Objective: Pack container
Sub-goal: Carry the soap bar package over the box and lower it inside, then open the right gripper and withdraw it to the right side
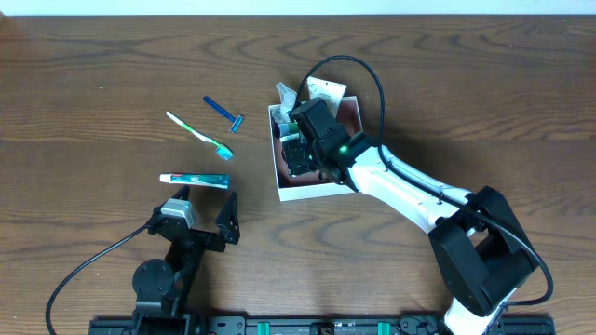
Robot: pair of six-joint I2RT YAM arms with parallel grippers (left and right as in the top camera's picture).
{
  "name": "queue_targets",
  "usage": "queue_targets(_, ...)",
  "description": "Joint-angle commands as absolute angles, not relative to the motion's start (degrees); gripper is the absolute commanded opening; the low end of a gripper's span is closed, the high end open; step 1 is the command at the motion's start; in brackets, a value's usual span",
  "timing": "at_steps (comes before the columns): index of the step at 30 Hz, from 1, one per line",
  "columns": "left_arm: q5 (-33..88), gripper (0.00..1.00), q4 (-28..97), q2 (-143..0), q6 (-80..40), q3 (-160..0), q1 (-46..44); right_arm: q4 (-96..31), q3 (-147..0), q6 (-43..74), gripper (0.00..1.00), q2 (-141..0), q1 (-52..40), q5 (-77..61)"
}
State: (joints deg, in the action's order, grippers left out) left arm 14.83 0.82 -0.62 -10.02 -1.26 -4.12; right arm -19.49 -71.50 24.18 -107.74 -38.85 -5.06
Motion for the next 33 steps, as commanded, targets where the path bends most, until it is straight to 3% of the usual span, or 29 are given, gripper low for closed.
queue_targets(1,15.4,0.98,2.8,-0.6,-9.2,-0.2,-3.8,-19.2,-72.1,24.8,0.58,-108.0,-39.1,-4.5)
queue_targets(8,15.4,0.98,2.8,-0.6,-9.2,-0.2,-3.8,-19.1,-72.1,24.8,0.69,-108.0,-39.1,-5.0)
queue_targets(17,15.4,0.98,2.8,-0.6,-9.2,-0.2,-3.8,-19.1,-72.3,24.6,0.71,-105.3,-39.1,-5.6)
queue_targets(28,15.4,0.98,2.8,-0.6,-9.2,-0.2,-3.8,-23.9,-72.4,21.8,0.77,-85.4,-39.0,-5.4)
queue_targets(33,15.4,0.98,2.8,-0.6,-9.2,-0.2,-3.8,-34.3,-72.4,21.3,0.86,-77.6,-37.9,5.4)
